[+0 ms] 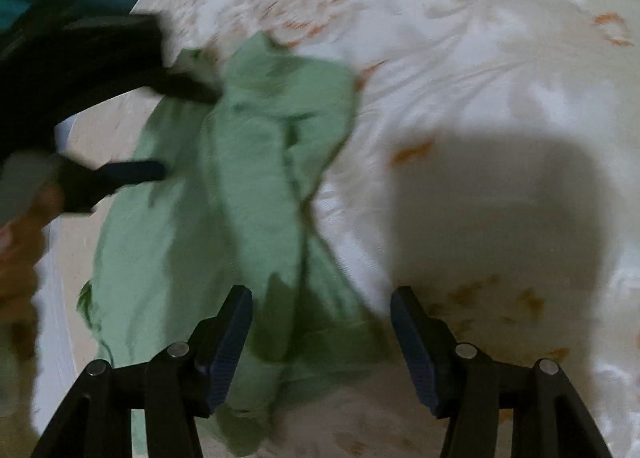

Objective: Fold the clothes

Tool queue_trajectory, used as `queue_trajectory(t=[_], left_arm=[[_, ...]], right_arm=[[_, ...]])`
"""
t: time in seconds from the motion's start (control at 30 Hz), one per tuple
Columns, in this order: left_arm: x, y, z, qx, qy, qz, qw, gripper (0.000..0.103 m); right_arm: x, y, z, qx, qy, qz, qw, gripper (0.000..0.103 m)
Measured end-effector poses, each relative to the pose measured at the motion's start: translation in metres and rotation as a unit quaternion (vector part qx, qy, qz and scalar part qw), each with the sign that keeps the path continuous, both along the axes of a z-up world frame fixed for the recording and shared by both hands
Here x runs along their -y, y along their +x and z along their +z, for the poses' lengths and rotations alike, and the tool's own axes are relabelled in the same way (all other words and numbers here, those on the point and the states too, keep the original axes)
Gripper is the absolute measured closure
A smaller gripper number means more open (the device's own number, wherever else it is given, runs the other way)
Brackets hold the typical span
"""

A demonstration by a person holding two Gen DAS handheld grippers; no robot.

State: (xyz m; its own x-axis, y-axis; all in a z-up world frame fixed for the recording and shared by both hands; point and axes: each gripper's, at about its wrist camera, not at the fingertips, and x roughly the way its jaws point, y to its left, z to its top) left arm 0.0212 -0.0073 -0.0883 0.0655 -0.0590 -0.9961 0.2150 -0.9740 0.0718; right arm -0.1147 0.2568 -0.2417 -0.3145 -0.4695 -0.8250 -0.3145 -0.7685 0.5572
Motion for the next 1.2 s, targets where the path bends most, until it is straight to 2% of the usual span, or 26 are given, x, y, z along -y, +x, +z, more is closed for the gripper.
queue_trajectory(t=[0.03,0.1,0.13,0.2,0.23,0.27,0.3,0.43,0.5,0.57,0.67,0.73,0.77,0.8,0.83,0.87,0.9,0.97,1.03,1.13,1.2], left_arm=[[-0.001,0.001,0.0,-0.002,-0.011,0.003,0.9999,0.025],[-0.002,0.002,0.0,-0.005,-0.039,0.008,0.9992,0.009],[-0.003,0.002,0.001,-0.005,-0.051,0.01,0.9987,0.008],[-0.007,0.001,0.0,-0.005,-0.023,0.009,0.9997,0.008],[-0.01,0.0,0.001,-0.004,0.008,0.007,0.9999,0.008],[-0.013,0.001,0.003,-0.008,0.027,0.006,0.9996,0.008],[-0.015,0.001,0.005,-0.013,0.043,0.005,0.999,0.008],[-0.024,-0.001,0.021,-0.053,0.075,-0.004,0.9958,0.008],[-0.029,-0.006,0.016,-0.045,0.059,-0.008,0.9972,0.008],[-0.033,-0.01,-0.001,-0.007,0.021,-0.006,0.9997,0.008],[-0.038,-0.009,-0.007,-0.016,0.005,0.0,0.9999,0.008],[-0.045,-0.009,-0.003,-0.027,0.002,-0.013,0.9995,0.012],[-0.048,-0.009,0.0,-0.032,0.004,-0.018,0.9993,0.021],[-0.051,-0.009,0.002,-0.036,0.005,-0.022,0.9991,0.04],[-0.051,-0.009,0.006,-0.038,0.003,-0.021,0.999,0.054],[-0.051,-0.009,0.01,-0.038,-0.001,-0.023,0.999,0.079],[-0.051,-0.01,0.014,-0.036,-0.004,-0.026,0.999,0.088],[-0.043,-0.01,0.014,-0.03,0.017,-0.026,0.9991,0.091],[-0.025,-0.007,0.017,-0.032,0.061,-0.008,0.9976,0.092],[0.003,-0.002,0.025,-0.043,0.131,0.021,0.9902,0.092],[0.023,0.002,0.037,-0.056,0.157,0.031,0.9856,0.092]], right_arm=[[0.003,-0.001,-0.001,0.001,0.0,0.004,1.0,0.042],[0.009,-0.002,-0.002,0.001,-0.001,0.01,1.0,0.042],[0.012,-0.002,-0.003,0.001,-0.001,0.013,1.0,0.042],[0.016,-0.001,-0.004,-0.004,0.002,0.012,1.0,0.045],[0.017,-0.001,-0.004,-0.006,-0.005,0.013,1.0,0.047],[0.017,-0.001,-0.005,-0.005,-0.02,0.018,1.0,0.054],[0.017,-0.001,-0.007,-0.003,-0.027,0.019,0.999,0.056],[0.015,0.0,-0.011,0.001,-0.043,0.019,0.999,0.059],[0.015,-0.001,-0.013,0.001,-0.047,0.016,0.999,0.059],[0.017,-0.002,-0.014,-0.001,-0.044,0.017,0.999,0.059],[0.021,-0.003,-0.014,-0.005,-0.039,0.021,0.999,0.059],[0.022,-0.004,-0.015,-0.006,-0.042,0.019,0.999,0.063],[0.022,-0.004,-0.015,-0.007,-0.044,0.018,0.999,0.071],[0.023,-0.005,-0.017,-0.005,-0.045,0.018,0.999,0.081],[0.024,-0.006,-0.019,-0.002,-0.047,0.019,0.999,0.086],[0.026,-0.006,-0.022,-0.001,-0.05,0.02,0.999,0.091],[0.028,-0.006,-0.024,-0.001,-0.054,0.02,0.998,0.092],[0.031,-0.006,-0.025,-0.002,-0.058,0.017,0.998,0.093],[0.033,-0.006,-0.023,-0.003,-0.059,0.017,0.998,0.094],[0.037,-0.009,-0.014,-0.012,-0.061,0.022,0.998,0.094],[0.045,-0.01,-0.001,-0.029,-0.061,0.031,0.997,0.094]])
